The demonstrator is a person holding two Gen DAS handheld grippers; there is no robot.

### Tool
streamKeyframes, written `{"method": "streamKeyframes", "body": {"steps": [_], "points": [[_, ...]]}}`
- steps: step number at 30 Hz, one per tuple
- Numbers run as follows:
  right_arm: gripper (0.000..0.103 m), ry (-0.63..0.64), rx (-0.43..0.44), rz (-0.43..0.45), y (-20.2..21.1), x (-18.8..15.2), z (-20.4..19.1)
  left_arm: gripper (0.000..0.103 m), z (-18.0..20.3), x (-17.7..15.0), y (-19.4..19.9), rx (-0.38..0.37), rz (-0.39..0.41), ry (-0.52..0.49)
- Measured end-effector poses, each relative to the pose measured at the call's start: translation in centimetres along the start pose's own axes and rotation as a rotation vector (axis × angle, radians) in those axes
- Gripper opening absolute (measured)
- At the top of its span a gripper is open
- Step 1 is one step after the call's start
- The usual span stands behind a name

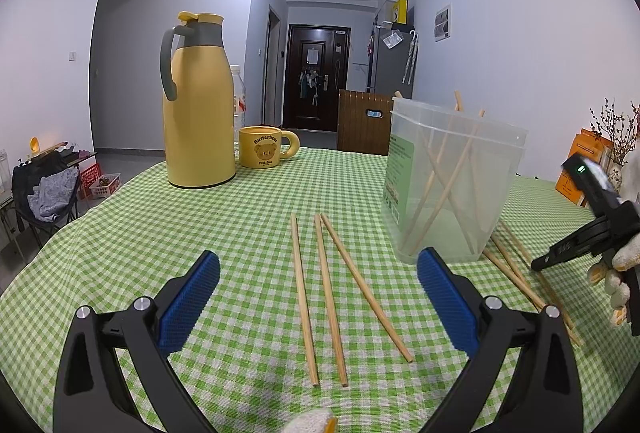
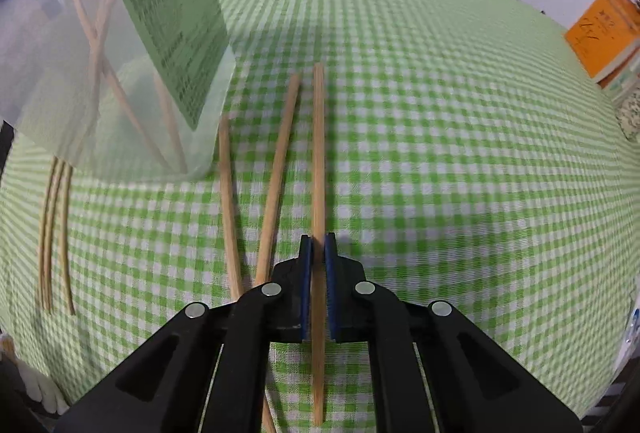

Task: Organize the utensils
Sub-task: 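Lift the chopstick upright in the right tool, then lower the left tool onto a bamboo chopstick and close on it while the right tool holds its chopstick upright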

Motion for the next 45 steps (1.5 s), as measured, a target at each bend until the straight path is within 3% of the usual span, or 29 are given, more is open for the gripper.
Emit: {"method": "streamKeyframes", "body": {"steps": [6, 12, 21, 33, 45], "points": [[0.007, 0.018, 0.058, 0.285, 6.0, 0.5, 0.5, 0.096, -0.1, -0.1, -0.2, 0.000, -0.006, 0.003], [0.007, 0.062, 0.101, 0.590, 11.4, -2.3, 0.5, 0.096, -0.2, -0.1, -0.3, 0.001, -0.010, 0.005], [0.007, 0.122, 0.136, 0.843, 14.0, -5.2, -0.4, 0.096, -0.2, -0.2, -0.5, 0.003, -0.016, 0.001], [0.007, 0.085, 0.192, 0.940, 15.3, -5.7, 0.1, 0.096, -0.2, -0.2, -0.4, 0.013, -0.019, 0.002], [0.007, 0.075, 0.216, 0.939, 15.5, -6.0, 0.2, 0.096, -0.4, -0.3, -0.6, 0.027, -0.035, -0.002]]}}
Point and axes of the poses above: each gripper's, at about its wrist camera, not at the fingertips, and y roughly against the way its jaws point, z to its right, x to its top, the point moved 9 cm from there along -y, roughly the way its jaws point, and after that the axes turned 12 degrees about -y, right-handed, at the moved point
